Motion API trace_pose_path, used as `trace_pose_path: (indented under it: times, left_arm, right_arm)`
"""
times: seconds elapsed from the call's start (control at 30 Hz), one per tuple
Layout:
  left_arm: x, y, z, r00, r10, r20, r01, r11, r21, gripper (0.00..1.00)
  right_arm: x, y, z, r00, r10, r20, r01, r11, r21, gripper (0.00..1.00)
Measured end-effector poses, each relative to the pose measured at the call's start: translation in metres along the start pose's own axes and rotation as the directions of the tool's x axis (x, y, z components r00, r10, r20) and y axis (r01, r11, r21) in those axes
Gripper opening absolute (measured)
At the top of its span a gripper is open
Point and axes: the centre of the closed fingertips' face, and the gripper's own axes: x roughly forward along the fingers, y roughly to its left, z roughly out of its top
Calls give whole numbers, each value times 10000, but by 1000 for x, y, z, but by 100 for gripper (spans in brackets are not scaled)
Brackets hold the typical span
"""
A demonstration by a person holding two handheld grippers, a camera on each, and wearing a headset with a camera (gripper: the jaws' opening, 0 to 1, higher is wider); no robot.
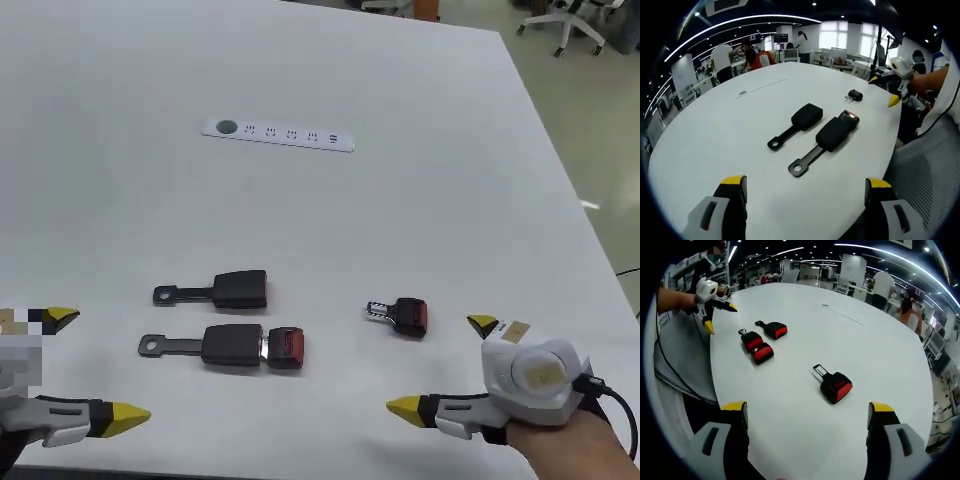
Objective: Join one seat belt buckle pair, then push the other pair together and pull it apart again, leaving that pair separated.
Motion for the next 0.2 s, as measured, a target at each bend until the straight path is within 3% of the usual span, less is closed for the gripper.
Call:
trace_pose_path:
  times: [0.2]
  left_arm:
    - [1,-2,2,9999,-117,45,118,9998,-149,100]
  right_arm:
    - [1,1,-8,9999,62,-101,-62,10000,30,100]
